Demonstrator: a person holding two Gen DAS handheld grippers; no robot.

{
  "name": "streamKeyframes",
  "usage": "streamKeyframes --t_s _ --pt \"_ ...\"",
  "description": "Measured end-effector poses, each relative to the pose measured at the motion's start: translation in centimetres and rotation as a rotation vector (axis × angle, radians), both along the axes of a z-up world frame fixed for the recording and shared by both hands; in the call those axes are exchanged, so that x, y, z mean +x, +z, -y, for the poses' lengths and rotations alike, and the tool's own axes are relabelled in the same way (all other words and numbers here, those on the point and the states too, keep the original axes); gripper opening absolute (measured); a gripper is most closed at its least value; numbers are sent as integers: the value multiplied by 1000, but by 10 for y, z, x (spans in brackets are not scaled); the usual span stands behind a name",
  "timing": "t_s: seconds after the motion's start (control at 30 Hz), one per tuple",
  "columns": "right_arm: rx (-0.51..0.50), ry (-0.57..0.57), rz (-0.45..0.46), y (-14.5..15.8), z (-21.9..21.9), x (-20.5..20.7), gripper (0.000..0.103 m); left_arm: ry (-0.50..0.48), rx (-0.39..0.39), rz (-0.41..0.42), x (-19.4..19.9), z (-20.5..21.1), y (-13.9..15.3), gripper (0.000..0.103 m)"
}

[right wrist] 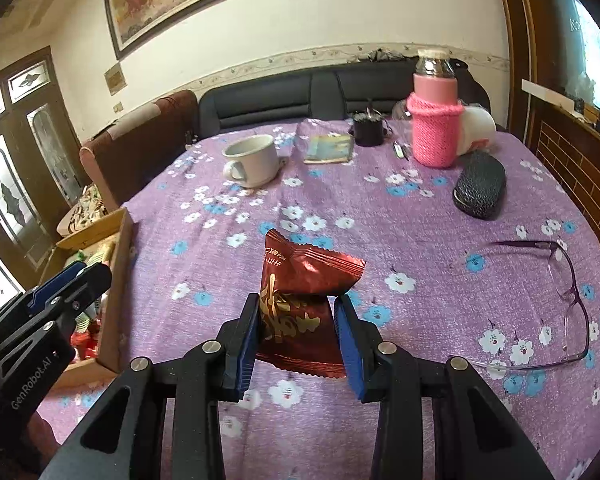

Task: Organize snacks
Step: 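Carry the white candy and red-brown bag over the box with both tools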

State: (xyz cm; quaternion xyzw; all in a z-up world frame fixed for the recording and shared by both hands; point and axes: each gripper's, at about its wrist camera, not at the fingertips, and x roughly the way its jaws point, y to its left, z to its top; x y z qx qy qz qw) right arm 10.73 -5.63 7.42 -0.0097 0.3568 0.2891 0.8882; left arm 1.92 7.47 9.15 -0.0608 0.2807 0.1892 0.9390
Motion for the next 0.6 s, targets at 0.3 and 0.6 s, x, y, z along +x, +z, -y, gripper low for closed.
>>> streamKeyframes --t_s 0.3,0.6 --pt "16 101 -2 16 -42 -36 40 110 13 40 -54 -44 13 31" --pt "14 250 -37 13 -118 -74 40 222 -36 22 -98 -100 -3 31"
